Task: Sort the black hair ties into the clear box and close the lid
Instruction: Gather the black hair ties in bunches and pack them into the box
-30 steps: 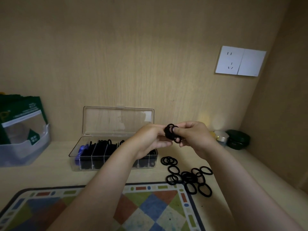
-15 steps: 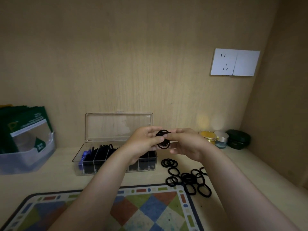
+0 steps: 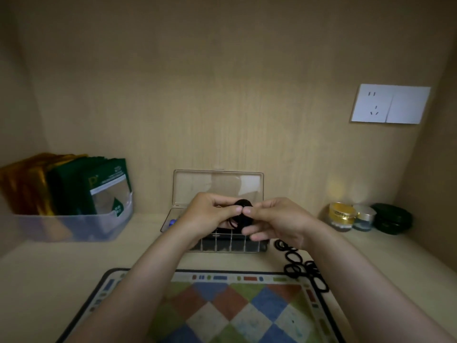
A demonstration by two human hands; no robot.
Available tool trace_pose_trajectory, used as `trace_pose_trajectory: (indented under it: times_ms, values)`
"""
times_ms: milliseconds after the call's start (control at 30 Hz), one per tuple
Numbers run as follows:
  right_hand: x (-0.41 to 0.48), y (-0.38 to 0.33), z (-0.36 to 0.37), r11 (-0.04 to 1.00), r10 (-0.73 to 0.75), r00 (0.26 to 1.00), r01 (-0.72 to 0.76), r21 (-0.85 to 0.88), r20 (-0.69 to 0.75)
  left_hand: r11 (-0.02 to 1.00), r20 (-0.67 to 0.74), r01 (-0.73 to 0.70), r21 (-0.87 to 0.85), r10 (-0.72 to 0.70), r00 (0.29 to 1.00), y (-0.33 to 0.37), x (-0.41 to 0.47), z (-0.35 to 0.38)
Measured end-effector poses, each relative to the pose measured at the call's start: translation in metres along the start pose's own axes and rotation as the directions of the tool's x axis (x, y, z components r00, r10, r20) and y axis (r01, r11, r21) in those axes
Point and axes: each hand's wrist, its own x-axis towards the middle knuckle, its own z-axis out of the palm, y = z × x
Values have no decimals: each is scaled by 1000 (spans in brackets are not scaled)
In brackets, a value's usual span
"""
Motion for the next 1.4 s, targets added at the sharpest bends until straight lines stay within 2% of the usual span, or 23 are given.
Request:
trace_pose_trajectory:
  times_ms: [200, 267, 333, 400, 533, 633, 733, 867, 1067, 1167, 1300, 1400]
  values:
    - [24, -28, 24, 992, -56, 997, 49, -120, -58, 994, 54, -44, 102, 38, 998, 7, 1, -33]
    - [33, -38, 29, 987, -84, 992, 70, -146, -91, 983, -4, -72, 171, 74, 997, 5, 6, -43]
    - [42, -43, 31, 978, -110, 983, 81, -192, -145, 967, -124, -72, 243, 104, 987, 1, 11, -54]
    - [50, -43, 33, 948, -132, 967, 59, -312, -220, 948, -215, -55, 313, 128, 968, -5, 14, -63]
    - [70, -30, 45, 868, -187, 928, 2, -496, -323, 908, -227, -24, 417, 129, 965, -22, 18, -75]
    - [81, -17, 57, 745, -243, 919, -28, -666, -310, 878, -237, -8, 478, 138, 962, -33, 19, -81]
    - [85, -6, 70, 539, -288, 913, -96, -837, -290, 867, -221, -11, 498, 138, 965, -43, 19, -83]
    - [83, -1, 83, 345, -334, 908, -132, -929, -253, 809, -157, -41, 586, 163, 974, -57, 23, -83]
    - [99, -5, 92, 121, -183, 959, -198, -973, -218, 722, -72, -40, 691, 124, 990, -58, 21, -82]
    - [107, -5, 90, 129, -137, 975, -156, -979, -173, 653, -34, -35, 756, 92, 995, -54, 16, -79]
    - [101, -12, 77, 291, -69, 993, -76, -954, -100, 546, 0, -53, 836, 97, 995, -50, 14, -74]
    - [86, -13, 69, 345, -157, 987, 21, -938, -36, 487, 1, -38, 873, 76, 997, -51, 16, -70]
